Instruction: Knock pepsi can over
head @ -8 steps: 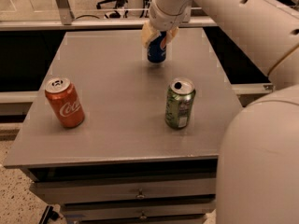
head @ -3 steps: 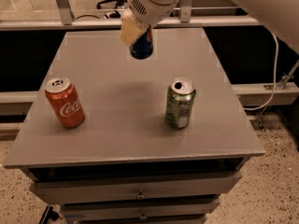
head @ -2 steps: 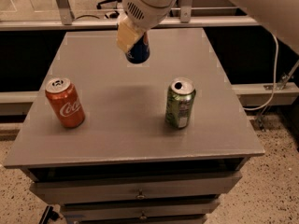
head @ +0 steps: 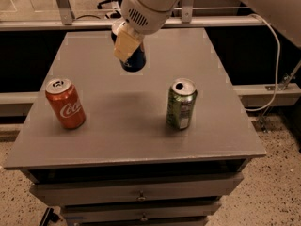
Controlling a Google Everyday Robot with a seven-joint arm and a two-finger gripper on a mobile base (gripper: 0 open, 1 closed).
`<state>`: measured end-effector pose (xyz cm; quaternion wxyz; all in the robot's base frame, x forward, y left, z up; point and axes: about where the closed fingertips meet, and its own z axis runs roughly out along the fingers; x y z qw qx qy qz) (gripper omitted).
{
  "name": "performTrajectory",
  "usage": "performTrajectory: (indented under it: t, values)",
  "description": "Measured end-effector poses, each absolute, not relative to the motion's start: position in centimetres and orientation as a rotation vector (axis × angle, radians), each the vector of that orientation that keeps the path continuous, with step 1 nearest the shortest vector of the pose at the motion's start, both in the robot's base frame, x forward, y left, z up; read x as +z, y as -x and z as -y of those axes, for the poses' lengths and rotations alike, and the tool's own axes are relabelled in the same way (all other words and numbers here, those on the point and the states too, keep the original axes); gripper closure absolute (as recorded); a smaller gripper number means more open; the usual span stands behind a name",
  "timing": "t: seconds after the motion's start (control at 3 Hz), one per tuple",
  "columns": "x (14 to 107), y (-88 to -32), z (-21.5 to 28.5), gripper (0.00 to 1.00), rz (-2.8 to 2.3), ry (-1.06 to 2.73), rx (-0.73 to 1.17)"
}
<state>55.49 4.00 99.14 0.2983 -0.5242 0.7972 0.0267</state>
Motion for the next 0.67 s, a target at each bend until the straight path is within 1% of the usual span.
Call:
performTrajectory:
  t: [0.67]
  values:
    - [99.23,-54.37,-5.60,1.00,-2.004,1.632,0.215]
